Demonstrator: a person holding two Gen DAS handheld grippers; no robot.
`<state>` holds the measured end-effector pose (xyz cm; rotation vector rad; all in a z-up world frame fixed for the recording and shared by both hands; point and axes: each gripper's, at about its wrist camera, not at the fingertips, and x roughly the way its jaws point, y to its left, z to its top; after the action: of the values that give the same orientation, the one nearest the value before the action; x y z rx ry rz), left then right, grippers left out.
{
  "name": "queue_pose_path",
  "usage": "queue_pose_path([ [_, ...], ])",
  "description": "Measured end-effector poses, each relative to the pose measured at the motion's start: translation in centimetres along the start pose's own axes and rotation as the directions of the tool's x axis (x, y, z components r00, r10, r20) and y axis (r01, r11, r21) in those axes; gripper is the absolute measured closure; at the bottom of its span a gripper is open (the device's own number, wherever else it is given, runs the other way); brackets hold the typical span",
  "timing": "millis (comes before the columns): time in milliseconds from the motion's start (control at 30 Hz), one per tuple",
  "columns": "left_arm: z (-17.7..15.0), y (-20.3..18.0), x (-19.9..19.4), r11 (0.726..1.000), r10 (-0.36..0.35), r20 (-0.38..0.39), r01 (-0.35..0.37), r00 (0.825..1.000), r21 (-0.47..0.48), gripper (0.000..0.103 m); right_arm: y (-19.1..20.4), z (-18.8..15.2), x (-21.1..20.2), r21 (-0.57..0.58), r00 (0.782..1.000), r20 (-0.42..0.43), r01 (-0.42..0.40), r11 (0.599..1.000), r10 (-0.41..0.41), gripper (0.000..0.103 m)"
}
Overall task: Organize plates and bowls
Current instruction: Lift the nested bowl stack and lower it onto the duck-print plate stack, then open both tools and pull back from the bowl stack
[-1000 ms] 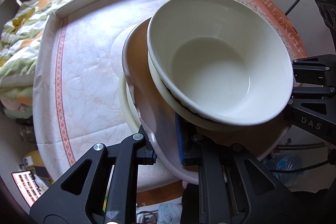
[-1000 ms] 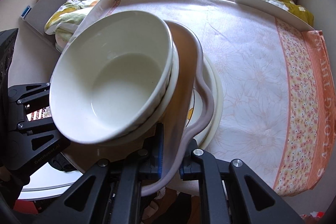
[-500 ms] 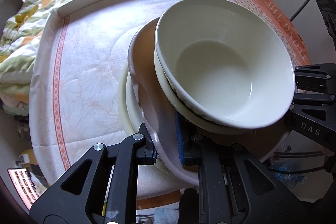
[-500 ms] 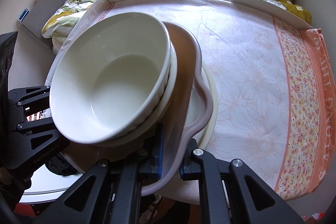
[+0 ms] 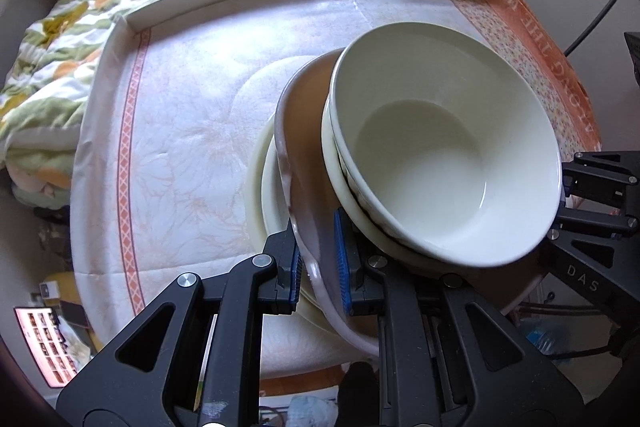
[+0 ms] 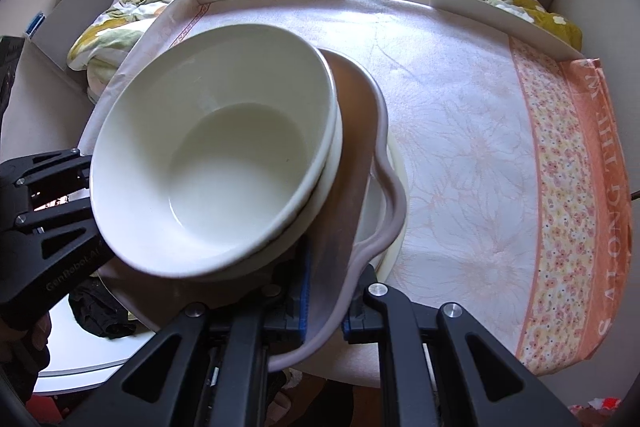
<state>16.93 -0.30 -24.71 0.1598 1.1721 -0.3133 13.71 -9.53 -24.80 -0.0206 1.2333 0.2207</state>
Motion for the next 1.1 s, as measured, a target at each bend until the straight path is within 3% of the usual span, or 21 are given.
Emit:
queue_pose_path([
  [300, -0.5, -0.3, -0.8, 1.000, 0.001, -0.004, -0.001, 1.000, 0.015, 0.088, 0.0, 0.0, -0.9, 0.021, 1.000, 0.012, 0.026, 0.999, -0.026, 0.090],
  [400, -0.6, -0.5, -1.0, 1.000, 0.016, -0.003, -0.016, 1.000, 0.024, 0.084, -0.1, 0.1, -1.5, 0.019, 0.998, 0.020, 0.056, 0.998, -0.056, 0.084],
  [467, -0.7, -0.3, -1.4, 0.999, 0.024, 0.000, -0.024, 1.000, 0.024, 0.076, -0.4, 0.0, -1.9, 0.022, 0.996, 0.026, 0.087, 0.996, -0.088, 0.068],
  [567, -1.0, 0.2, -2.0, 0.998, 0.060, 0.011, -0.060, 0.998, 0.017, 0.051, -1.2, -0.4, -2.6, 0.056, 0.995, 0.031, 0.089, 0.994, -0.091, 0.047],
  [667, -1.3, 0.7, -2.6, 0.999, 0.046, 0.021, -0.046, 0.999, 0.004, 0.035, -1.8, -0.6, -3.2, 0.083, 0.995, 0.039, 0.092, 0.992, -0.095, 0.032],
  [800, -2.0, 0.8, -3.7, 0.998, 0.057, 0.034, -0.057, 0.998, 0.003, 0.025, -2.1, -1.2, -4.3, 0.104, 0.993, 0.060, 0.094, 0.990, -0.101, 0.017],
  [867, -2.6, 1.0, -4.5, 0.999, 0.041, 0.042, -0.040, 0.998, -0.019, 0.022, -2.2, -1.6, -5.3, 0.126, 0.991, 0.080, 0.094, 0.987, -0.105, 0.017],
  [1000, -3.4, 1.0, -8.4, 0.996, 0.042, 0.150, -0.029, 0.988, -0.085, 0.019, -2.2, -2.6, -8.2, 0.169, 0.979, 0.165, 0.093, 0.981, -0.121, 0.017],
  [1100, -3.5, 0.5, -13.5, 0.990, 0.082, 0.299, -0.043, 0.951, -0.135, 0.013, -1.7, -3.2, -11.5, 0.163, 0.954, 0.266, 0.101, 0.981, -0.142, 0.017],
])
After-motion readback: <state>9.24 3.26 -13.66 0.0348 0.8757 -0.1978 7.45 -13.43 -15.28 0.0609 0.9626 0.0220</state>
